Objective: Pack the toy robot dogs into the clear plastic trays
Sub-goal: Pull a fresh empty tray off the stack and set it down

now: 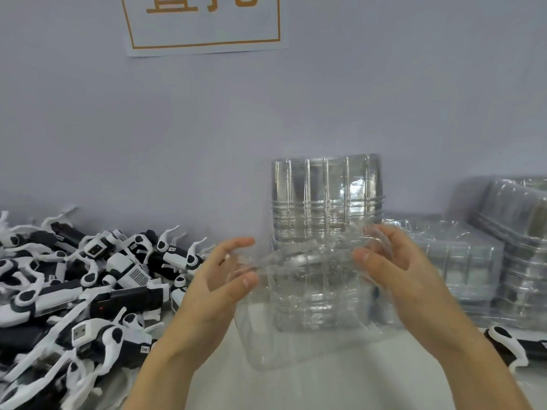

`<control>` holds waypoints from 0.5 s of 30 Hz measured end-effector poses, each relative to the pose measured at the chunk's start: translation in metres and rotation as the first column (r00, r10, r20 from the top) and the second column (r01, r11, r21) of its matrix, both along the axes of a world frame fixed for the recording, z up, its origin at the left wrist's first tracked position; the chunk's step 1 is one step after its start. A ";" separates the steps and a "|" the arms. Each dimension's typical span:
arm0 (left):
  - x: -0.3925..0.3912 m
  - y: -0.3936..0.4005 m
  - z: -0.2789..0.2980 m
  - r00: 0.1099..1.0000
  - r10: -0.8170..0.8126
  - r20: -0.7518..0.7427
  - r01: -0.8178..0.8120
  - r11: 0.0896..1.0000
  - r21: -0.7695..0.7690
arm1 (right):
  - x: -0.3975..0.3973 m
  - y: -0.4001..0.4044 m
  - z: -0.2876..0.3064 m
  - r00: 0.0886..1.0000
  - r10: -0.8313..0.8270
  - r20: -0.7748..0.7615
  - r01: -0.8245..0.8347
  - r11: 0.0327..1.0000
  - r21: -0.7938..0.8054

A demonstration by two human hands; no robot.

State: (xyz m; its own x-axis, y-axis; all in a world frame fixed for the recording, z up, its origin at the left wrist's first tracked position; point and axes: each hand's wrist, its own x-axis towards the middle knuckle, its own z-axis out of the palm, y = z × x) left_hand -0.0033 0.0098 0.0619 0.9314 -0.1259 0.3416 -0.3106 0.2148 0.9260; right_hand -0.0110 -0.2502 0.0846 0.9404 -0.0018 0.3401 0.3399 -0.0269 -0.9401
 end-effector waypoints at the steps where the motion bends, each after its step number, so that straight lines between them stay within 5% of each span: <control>1: 0.001 -0.002 0.000 1.000 -0.005 0.011 0.006 0.994 -0.112 | 0.000 0.001 0.000 1.000 -0.002 -0.025 0.002 1.000 -0.017; 3: 0.003 -0.006 -0.001 1.000 0.010 0.008 -0.007 0.966 -0.258 | -0.002 0.004 0.001 0.997 -0.004 -0.083 -0.002 0.997 -0.081; 6: 0.005 -0.010 0.001 0.994 0.097 -0.044 -0.106 0.955 -0.278 | -0.002 0.004 0.001 0.979 -0.034 -0.199 -0.002 0.983 -0.182; 15: 0.008 0.002 -0.009 0.856 0.190 -0.482 -0.088 0.970 0.226 | -0.005 0.000 -0.005 0.811 -0.060 -0.582 -0.168 0.929 -0.330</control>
